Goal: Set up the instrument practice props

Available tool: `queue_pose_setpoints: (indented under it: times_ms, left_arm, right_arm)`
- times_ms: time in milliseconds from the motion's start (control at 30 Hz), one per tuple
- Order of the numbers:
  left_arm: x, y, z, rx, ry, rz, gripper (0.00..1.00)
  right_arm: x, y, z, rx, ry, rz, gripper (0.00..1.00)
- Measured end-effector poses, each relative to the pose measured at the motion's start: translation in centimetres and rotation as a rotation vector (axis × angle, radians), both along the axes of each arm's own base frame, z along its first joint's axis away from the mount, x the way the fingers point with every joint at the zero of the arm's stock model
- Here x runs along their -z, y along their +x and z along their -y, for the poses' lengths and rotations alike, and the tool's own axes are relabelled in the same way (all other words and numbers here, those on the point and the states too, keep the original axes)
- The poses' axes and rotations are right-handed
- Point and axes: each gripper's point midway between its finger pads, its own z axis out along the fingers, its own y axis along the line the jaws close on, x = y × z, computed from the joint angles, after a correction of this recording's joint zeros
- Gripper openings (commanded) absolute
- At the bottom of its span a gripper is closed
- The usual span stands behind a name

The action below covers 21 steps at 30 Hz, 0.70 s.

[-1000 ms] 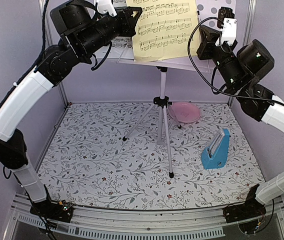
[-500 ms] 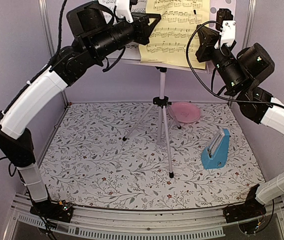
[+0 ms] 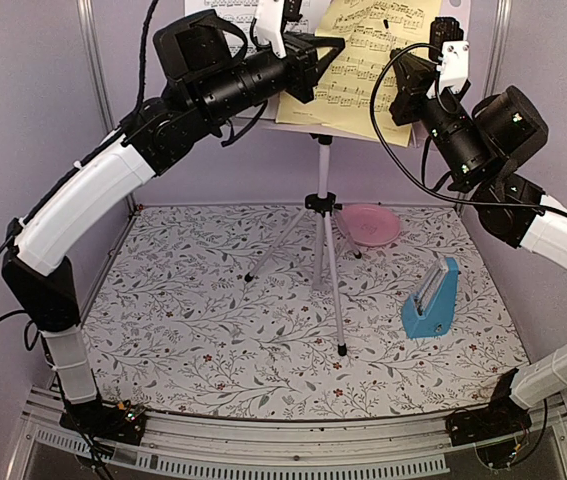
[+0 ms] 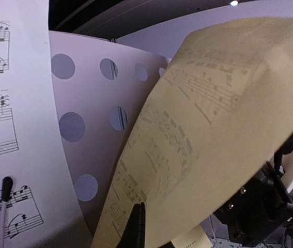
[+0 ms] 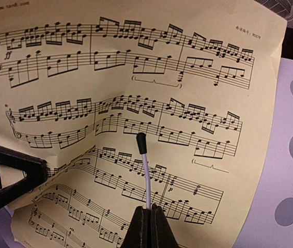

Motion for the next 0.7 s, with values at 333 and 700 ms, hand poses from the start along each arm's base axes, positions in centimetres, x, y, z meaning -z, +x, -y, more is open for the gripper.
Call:
queue_pose_setpoints:
  times_ms: [333, 700]
  left_arm:
    - [-2.2, 1.2, -2.3, 0.004, -0.101, -0.012, 0.0]
    - [-3.4, 0.9, -2.2, 0.086, -0.163, -0.035, 0.0]
  right_arm:
    - [0.0, -0.1, -0.2, -0.009, -0.01, 0.008, 0.0]
    - [0.0, -0.2, -0.2, -0.012, -0.011, 0.009, 0.0]
